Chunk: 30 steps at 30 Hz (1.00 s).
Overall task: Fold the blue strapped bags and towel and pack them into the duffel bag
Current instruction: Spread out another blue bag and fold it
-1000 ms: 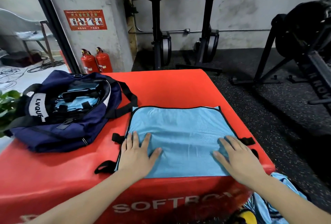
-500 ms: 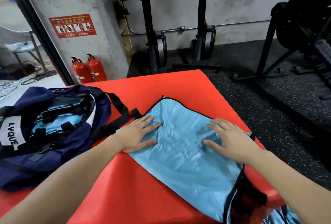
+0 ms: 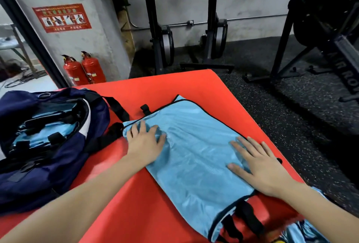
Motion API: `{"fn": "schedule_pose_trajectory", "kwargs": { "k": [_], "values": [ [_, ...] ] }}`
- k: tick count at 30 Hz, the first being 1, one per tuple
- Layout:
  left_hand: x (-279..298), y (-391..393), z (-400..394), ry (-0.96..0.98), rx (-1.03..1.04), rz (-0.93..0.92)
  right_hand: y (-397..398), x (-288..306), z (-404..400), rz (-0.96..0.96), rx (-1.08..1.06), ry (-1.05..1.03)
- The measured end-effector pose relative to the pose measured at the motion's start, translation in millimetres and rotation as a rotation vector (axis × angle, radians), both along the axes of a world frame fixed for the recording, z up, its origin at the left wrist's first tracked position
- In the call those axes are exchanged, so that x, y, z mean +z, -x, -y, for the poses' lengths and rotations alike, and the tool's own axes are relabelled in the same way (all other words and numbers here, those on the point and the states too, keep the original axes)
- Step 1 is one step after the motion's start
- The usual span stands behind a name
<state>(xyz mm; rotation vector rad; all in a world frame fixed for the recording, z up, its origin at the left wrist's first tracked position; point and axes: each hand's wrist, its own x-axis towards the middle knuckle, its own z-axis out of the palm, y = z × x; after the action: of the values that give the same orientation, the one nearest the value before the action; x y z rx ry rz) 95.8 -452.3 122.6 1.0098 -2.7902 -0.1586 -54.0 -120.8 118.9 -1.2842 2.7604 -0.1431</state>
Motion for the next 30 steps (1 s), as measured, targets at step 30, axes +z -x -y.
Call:
{"fn": "schedule_pose_trajectory", "kwargs": {
  "k": [30],
  "values": [
    [23,-65,-93,-0.086,-0.535,0.04,-50,11,-28,0.003,-0.006,0.146]
  ]
}}
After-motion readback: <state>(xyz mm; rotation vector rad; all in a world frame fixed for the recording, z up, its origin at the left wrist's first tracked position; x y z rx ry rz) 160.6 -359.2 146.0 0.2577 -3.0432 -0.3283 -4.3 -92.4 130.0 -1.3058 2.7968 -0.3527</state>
